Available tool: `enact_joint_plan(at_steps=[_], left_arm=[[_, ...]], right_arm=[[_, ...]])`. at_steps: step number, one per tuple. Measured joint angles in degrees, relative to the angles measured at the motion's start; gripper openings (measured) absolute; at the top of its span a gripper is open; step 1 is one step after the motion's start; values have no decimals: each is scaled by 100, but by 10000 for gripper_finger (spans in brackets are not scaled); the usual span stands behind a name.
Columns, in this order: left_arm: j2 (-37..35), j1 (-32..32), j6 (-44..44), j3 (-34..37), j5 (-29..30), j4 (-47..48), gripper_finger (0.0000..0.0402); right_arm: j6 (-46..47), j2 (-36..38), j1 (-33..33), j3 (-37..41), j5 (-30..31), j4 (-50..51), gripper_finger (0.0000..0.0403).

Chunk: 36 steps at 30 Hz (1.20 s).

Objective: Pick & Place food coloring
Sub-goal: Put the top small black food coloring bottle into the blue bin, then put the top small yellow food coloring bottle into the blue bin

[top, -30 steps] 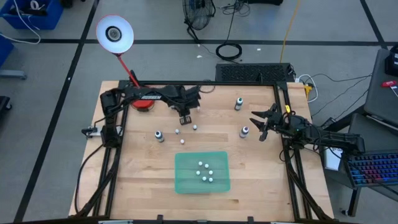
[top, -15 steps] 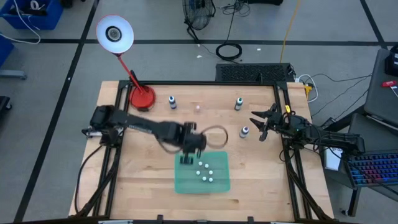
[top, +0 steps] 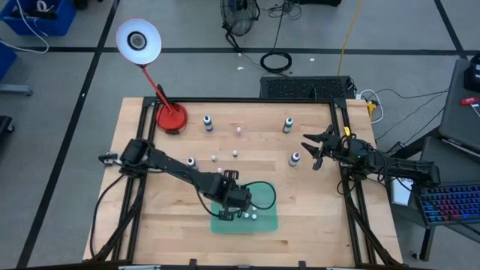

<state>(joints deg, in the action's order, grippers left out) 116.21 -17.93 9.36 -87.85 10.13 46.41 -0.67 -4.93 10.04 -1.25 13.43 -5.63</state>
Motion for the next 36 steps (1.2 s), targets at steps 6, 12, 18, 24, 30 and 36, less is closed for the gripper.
enact_joint_plan(at_steps=[6, 12, 18, 24, 30, 36], left_arm=[[305, 193, -43, 0, -342, -20, 67], [340, 290, 7, -2, -428, -24, 87], [315, 280, 130, -3, -455, -5, 183], [61, 280, 321, -142, -469, 60, 231], [-702, 310, 255, -190, 178, 544, 240], [-1446, 929, -625, -192, 1848, 457, 240]], right_arm=[[0, 0, -2, 1, 0, -2, 141], [0, 0, -1, -1, 0, -6, 141], [0, 0, -2, -1, 0, -6, 141], [0, 0, -2, 0, 0, -6, 141], [0, 0, -2, 1, 0, -8, 141], [1, -2, -2, 1, 2, -8, 141]])
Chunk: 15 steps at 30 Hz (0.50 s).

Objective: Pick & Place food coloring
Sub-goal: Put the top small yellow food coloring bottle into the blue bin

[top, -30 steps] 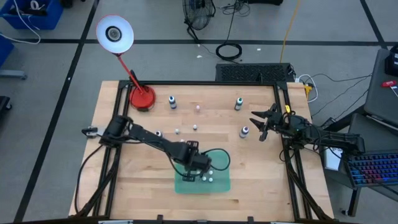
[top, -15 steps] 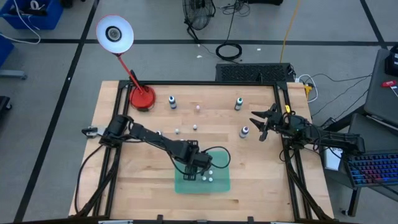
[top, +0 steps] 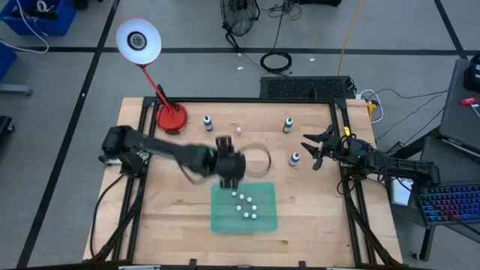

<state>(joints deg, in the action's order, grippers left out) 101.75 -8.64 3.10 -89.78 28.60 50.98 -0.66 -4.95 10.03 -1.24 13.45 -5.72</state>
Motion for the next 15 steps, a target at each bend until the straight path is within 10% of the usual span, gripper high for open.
enact_joint_plan(at_steps=[15], left_arm=[[970, 2722, -1508, 0, -2208, -1190, 241]], right_arm=[[-1, -11, -1, -2, -2, 0, 141]])
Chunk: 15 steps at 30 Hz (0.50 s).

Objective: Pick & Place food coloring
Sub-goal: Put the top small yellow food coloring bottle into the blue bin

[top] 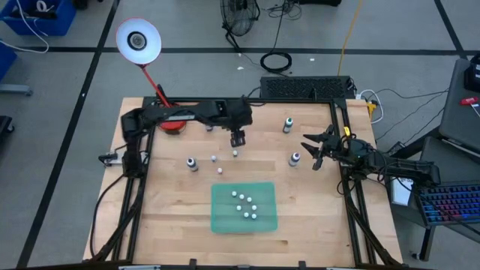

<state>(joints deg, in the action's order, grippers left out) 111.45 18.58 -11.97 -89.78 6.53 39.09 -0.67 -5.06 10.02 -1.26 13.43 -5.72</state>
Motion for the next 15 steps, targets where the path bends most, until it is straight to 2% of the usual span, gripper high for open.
enact_joint_plan(at_steps=[6, 15], left_arm=[[684, 272, -96, 4, 33, -46, 241], [1119, 364, -232, 4, -108, -321, 241]], right_arm=[[0, -4, 1, 0, 0, 4, 141], [0, -4, 0, 0, 0, 2, 141]])
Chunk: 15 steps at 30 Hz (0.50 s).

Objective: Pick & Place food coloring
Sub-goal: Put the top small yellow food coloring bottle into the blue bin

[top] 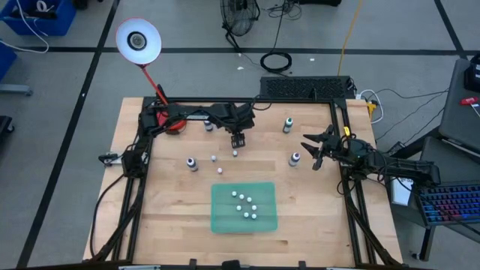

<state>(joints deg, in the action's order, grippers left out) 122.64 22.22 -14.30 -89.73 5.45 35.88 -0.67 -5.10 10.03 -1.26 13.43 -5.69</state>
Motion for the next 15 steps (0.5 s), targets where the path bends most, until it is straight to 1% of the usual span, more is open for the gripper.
enact_joint_plan(at_steps=[11, 13, 15], left_arm=[[-1, 28, -14, 0, 30, 63, 239], [-1, 28, -13, 0, 30, 68, 228], [-1, 28, -12, 0, 9, 64, 207]], right_arm=[[0, 0, 1, 1, 0, -1, 141], [0, 0, 0, 2, 0, -1, 141], [1, 0, 0, 0, 0, -1, 141]])
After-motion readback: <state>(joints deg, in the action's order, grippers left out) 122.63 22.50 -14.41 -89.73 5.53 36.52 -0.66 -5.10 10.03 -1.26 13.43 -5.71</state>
